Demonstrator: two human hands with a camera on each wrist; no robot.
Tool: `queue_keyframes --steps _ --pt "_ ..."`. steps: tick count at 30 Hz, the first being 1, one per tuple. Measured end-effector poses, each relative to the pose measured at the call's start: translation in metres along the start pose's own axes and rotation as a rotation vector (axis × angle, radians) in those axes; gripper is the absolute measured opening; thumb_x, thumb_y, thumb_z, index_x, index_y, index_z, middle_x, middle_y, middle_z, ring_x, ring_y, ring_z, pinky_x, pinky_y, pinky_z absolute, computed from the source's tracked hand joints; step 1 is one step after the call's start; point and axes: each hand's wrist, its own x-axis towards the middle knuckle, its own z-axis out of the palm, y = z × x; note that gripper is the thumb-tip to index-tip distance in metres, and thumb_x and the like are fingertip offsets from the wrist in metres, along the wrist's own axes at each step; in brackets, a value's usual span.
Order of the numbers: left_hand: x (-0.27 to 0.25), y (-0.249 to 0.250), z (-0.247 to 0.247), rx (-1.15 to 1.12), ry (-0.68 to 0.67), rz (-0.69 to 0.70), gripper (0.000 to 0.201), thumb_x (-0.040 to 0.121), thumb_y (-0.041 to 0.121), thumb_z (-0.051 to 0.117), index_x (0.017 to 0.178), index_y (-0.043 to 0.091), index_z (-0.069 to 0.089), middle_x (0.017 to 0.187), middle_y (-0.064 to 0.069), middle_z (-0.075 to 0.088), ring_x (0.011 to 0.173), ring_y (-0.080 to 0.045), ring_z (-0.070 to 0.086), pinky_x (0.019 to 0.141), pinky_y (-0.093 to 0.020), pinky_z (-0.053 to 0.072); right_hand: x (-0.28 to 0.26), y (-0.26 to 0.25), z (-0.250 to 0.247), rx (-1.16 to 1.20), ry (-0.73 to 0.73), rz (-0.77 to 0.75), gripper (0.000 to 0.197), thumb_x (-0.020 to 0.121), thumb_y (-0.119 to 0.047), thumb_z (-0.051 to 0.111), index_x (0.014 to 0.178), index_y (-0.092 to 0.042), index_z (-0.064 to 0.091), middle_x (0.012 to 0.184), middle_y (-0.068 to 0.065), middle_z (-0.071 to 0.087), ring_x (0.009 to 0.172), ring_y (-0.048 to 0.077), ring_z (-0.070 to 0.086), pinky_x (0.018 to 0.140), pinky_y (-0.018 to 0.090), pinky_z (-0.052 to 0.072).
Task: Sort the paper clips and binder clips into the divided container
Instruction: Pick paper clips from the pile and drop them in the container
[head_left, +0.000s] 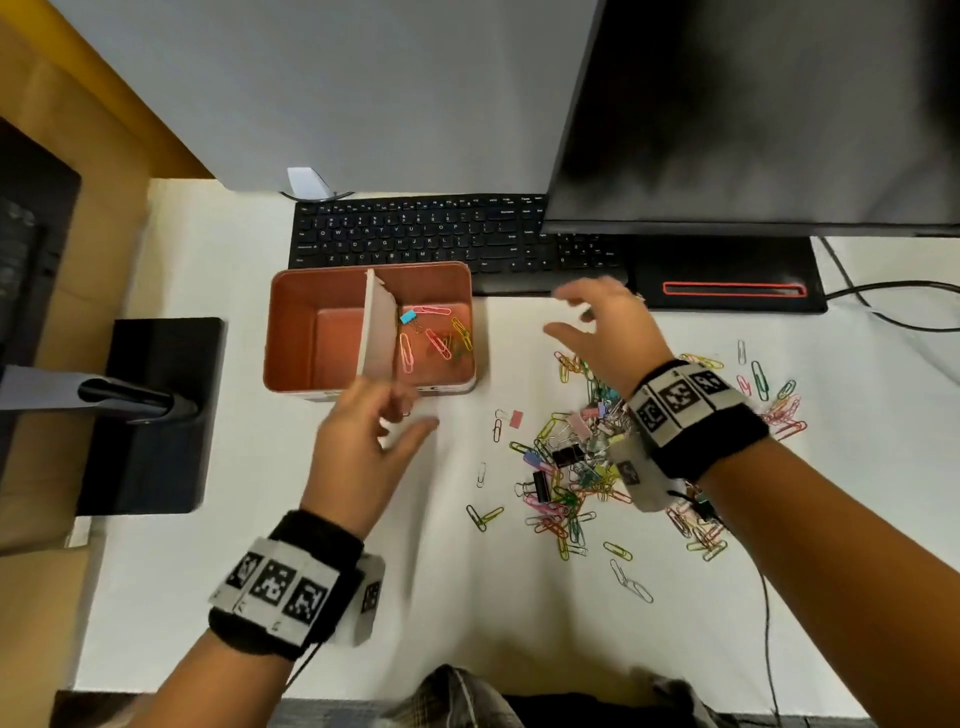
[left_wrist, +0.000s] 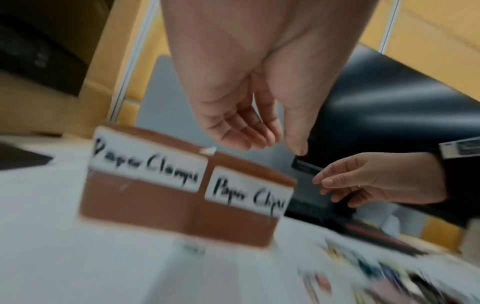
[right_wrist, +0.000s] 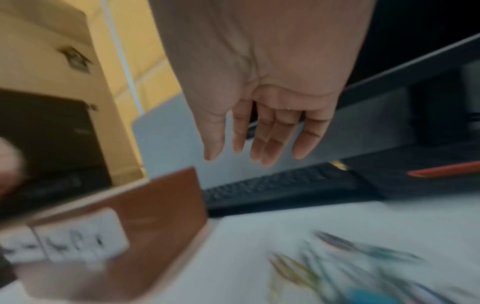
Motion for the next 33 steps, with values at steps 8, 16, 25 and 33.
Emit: queue_keyframes --steps 8,16,25,33 --pt "-0.024 -0.067 0.047 0.233 -0.186 -0.104 0.047 0.078 0.003 0.066 0.123 0.011 0.054 0.138 -0.009 0.045 0.126 -0.027 0.044 0.107 -0.033 0.032 0.002 0.051 0.006 -0.225 -0.157 0.325 0.058 0.081 -0.046 0.064 0.130 -0.021 0.046 0.139 0.008 0.043 0.124 0.029 0.045 0.105 0.048 0.037" --pt "-0.018 -0.071 0.055 0.257 -0.218 0.007 0.027 0.078 -0.005 0.066 0.102 0.006 0.070 0.104 -0.010 0.067 0.098 -0.030 0.061 0.090 -0.023 0.038 0.002 0.035 0.038 -0.332 -0.224 0.200 0.054 0.076 -0.036 0.071 0.121 -0.017 0.050 0.120 0.005 0.051 0.107 0.024 0.053 0.093 0.041 0.046" --pt "-0.007 -0.061 0.063 0.207 -0.288 -0.087 0.013 0.084 0.005 0.060 0.096 0.008 0.064 0.093 -0.008 0.061 0.082 -0.022 0.055 0.075 -0.020 0.036 -0.003 0.035 0.043 -0.274 -0.270 0.161 0.020 0.087 -0.016 0.060 0.107 -0.013 0.062 0.107 0.008 0.067 0.098 0.026 0.060 0.092 0.039 0.049" --pt "-0.012 -0.059 0.068 0.121 -0.390 -0.030 0.008 0.077 0.004 0.069 0.077 0.011 0.067 0.085 0.003 0.049 0.075 -0.010 0.050 0.074 -0.006 0.037 -0.013 0.040 0.046 -0.297 -0.272 0.087 0.016 0.088 -0.015 0.058 0.101 -0.012 0.066 0.105 0.008 0.065 0.092 0.025 0.061 0.085 0.035 0.051"
